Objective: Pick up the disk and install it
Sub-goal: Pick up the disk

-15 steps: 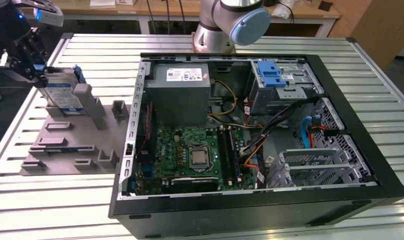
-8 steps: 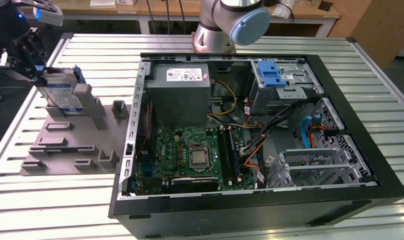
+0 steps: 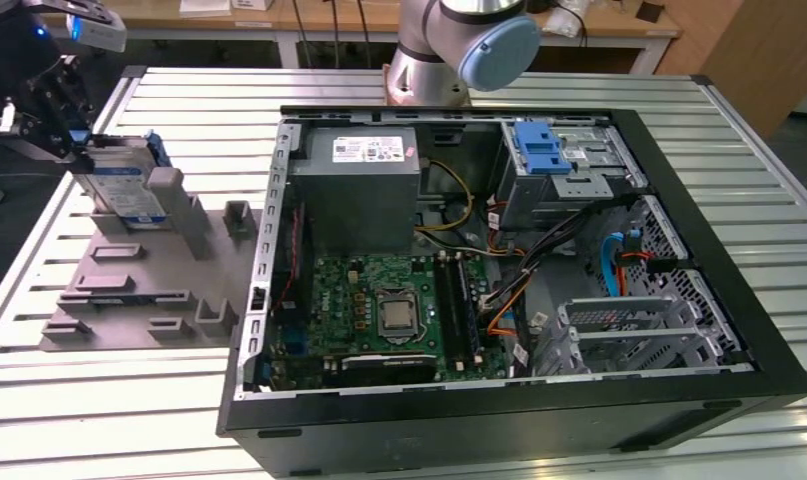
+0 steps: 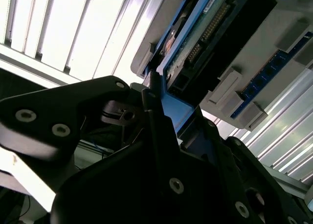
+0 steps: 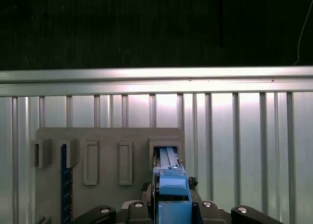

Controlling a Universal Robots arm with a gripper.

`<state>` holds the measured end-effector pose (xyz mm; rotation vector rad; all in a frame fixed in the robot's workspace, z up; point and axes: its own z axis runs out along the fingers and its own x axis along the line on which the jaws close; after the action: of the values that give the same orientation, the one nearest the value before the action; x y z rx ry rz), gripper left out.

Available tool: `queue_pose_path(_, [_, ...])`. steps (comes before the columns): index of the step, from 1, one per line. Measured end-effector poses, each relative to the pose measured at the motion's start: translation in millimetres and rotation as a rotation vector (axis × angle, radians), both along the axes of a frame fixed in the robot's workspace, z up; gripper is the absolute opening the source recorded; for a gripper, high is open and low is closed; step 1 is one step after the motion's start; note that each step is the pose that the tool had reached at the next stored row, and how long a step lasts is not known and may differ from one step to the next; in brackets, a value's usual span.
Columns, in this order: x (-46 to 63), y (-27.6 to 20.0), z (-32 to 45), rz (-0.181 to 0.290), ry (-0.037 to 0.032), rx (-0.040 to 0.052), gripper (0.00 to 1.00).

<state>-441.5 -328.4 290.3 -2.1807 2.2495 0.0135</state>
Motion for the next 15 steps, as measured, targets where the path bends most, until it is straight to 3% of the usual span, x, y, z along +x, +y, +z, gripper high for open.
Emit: queue_pose_path(15, [0.0, 0.0, 7.0, 0.0, 0.0, -0.0003, 0.36])
